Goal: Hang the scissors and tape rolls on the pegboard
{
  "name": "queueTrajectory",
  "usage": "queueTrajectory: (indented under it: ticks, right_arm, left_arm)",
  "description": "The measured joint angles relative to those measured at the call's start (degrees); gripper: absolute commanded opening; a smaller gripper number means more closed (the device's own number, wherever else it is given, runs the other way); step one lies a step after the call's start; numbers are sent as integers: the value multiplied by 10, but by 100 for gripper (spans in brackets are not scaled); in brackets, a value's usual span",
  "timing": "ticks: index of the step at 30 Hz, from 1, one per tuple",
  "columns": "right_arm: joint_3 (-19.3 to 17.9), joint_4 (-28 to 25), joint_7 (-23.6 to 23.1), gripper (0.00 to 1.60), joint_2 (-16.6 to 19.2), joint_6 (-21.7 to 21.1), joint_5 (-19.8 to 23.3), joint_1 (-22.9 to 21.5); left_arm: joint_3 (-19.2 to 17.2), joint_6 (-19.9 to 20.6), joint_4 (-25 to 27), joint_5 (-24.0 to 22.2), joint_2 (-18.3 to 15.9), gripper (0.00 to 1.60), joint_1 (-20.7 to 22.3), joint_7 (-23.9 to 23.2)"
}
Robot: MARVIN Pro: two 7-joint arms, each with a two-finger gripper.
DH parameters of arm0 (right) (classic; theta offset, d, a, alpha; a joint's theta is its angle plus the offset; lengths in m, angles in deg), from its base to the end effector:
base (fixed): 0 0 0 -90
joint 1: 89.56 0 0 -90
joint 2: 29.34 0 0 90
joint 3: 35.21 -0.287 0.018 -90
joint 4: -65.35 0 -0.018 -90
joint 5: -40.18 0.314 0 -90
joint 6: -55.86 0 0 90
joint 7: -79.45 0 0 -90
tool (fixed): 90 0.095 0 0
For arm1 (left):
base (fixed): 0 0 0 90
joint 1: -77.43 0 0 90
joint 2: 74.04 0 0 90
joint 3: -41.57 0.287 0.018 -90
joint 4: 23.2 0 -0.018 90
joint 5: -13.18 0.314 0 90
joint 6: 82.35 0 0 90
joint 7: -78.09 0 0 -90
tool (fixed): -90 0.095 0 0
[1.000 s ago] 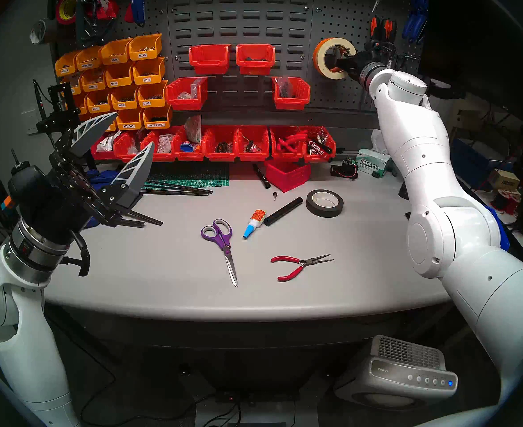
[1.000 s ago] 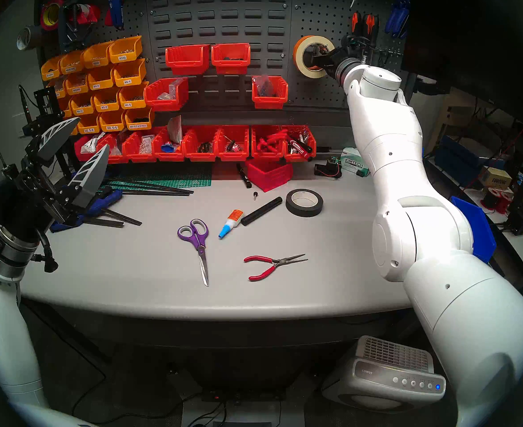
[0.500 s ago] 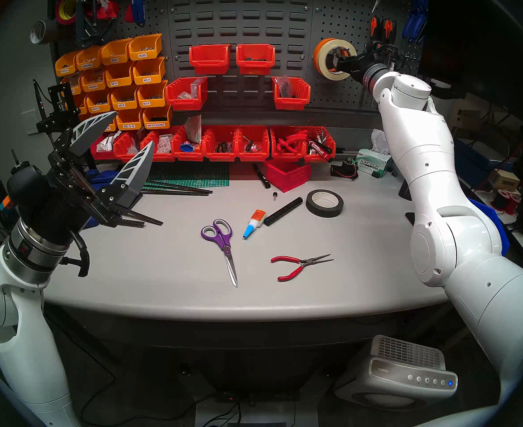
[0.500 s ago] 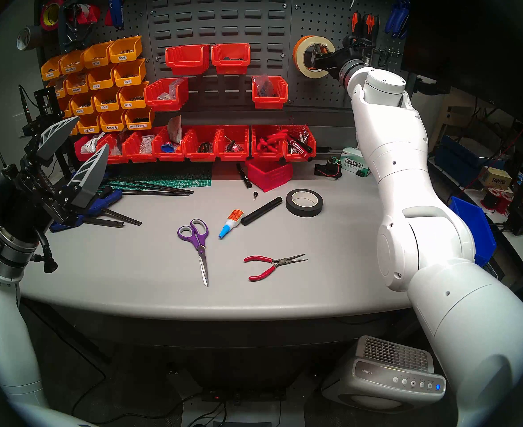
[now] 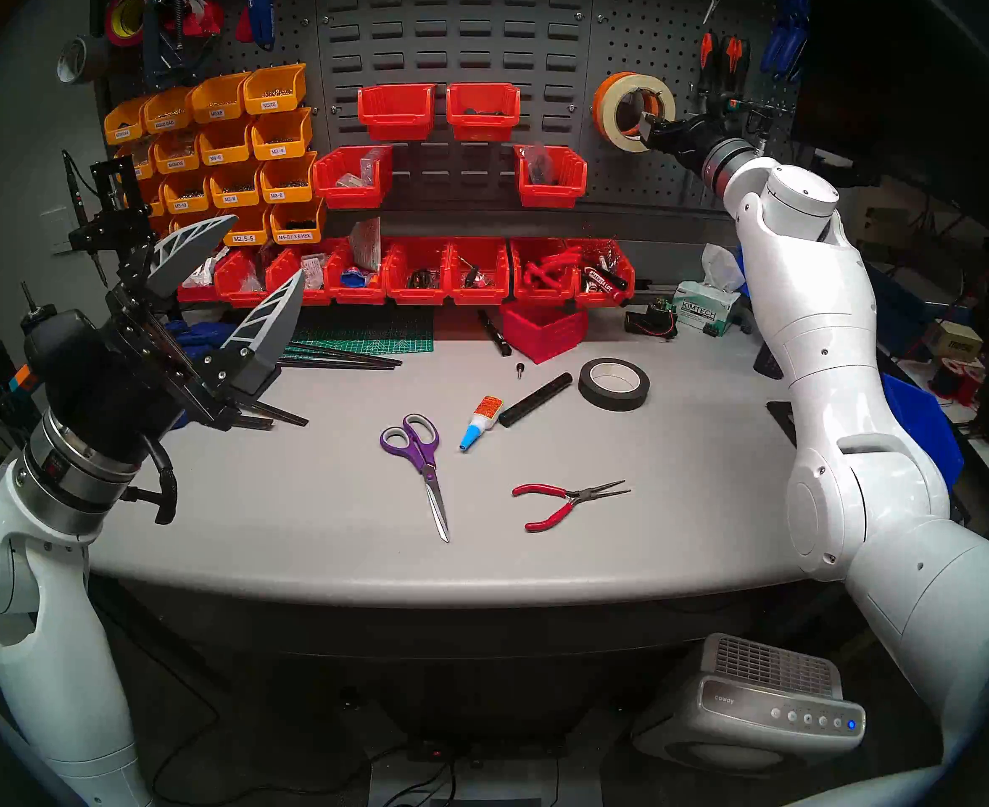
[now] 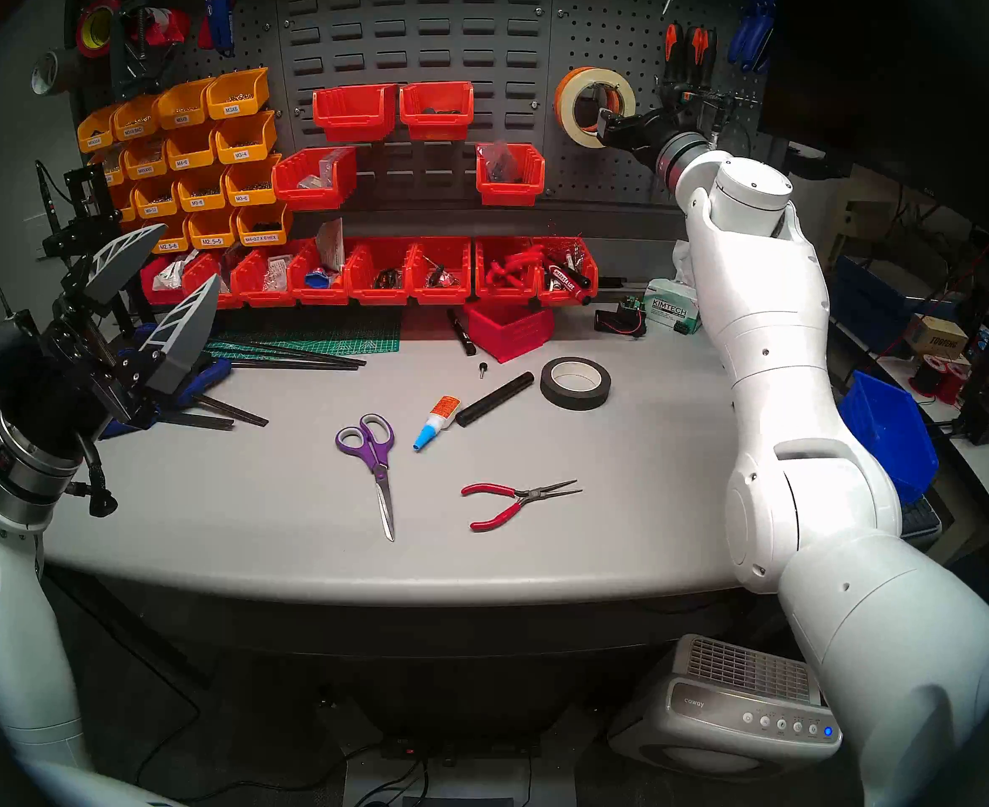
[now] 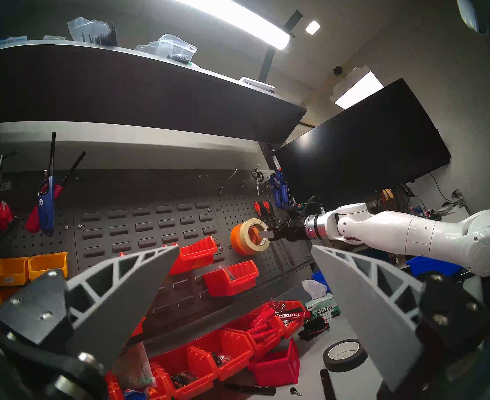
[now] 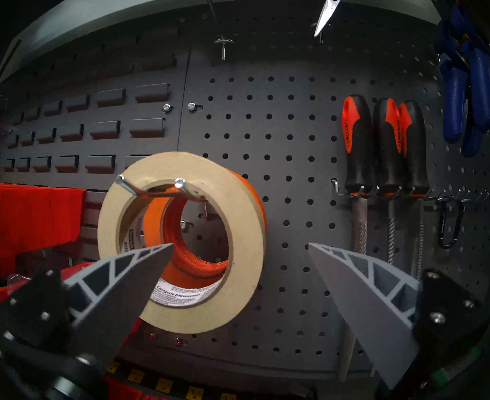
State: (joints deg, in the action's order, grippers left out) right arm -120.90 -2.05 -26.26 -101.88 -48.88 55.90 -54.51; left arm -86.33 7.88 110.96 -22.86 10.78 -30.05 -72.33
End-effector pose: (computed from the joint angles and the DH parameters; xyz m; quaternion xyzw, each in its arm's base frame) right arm 0.5979 -0.0852 0.0365 -0.5901 -0.0939 -0.7999 0.0556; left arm 0.2304 0.1051 -0.0770 0.4176 -0.2780 0.8468 0.1766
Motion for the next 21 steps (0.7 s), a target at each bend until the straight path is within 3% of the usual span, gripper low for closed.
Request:
queueTrajectory:
  ticks: [21]
  right_arm:
    - [-12, -131, -100, 160, 26, 3, 43, 114]
  left_arm:
    - [22, 17, -11, 7, -5, 160, 21, 36]
